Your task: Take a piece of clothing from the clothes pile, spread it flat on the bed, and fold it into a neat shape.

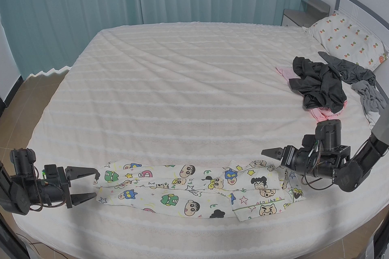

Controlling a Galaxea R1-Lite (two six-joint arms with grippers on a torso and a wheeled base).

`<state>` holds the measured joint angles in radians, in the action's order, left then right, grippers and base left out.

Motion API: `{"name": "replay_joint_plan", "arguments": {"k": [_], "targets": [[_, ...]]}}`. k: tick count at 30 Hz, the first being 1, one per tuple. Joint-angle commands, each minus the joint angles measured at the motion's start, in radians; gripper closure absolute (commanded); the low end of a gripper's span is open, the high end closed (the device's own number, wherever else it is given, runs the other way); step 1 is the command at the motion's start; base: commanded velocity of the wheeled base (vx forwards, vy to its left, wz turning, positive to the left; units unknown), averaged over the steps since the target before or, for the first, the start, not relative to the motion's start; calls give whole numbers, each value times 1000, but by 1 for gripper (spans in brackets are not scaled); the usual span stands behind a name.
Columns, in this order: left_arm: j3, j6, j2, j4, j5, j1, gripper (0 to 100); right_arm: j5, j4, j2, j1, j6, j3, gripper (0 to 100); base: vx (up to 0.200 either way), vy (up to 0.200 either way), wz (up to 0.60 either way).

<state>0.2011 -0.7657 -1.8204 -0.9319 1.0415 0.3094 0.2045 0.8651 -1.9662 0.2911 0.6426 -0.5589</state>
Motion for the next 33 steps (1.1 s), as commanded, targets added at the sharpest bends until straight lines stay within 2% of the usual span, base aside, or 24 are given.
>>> {"name": "replay_joint_plan", "arguments": {"k": [1,10,11,17,21,25,26,29,33], "targets": [[-25,34,-74,-7,8,14,0,7,-23,-122,0,-4,-36,0,0,0,0],[-28,40,-74,-7,6,8,0,3,-14,-154,40,-4,-33,0,0,0,0],[-29,42,-74,-7,6,8,0,1,-15,-152,42,-3,-36,100,0,0,0],[-37,46,-74,-7,6,8,0,-13,-20,-140,40,-6,-7,100,0,0,0],[-37,46,-74,-7,6,8,0,-53,-6,-138,40,-9,22,100,0,0,0],[-38,48,-74,-7,6,8,0,-92,106,-120,36,-20,94,100,0,0,0],[-38,48,-74,-7,6,8,0,-92,106,-120,36,-20,94,100,0,0,0],[-38,62,-76,-7,5,7,0,-96,245,-149,37,-72,189,100,0,0,0],[-42,85,-79,-5,3,5,0,-99,313,-204,40,-109,212,100,0,0,0]]}}
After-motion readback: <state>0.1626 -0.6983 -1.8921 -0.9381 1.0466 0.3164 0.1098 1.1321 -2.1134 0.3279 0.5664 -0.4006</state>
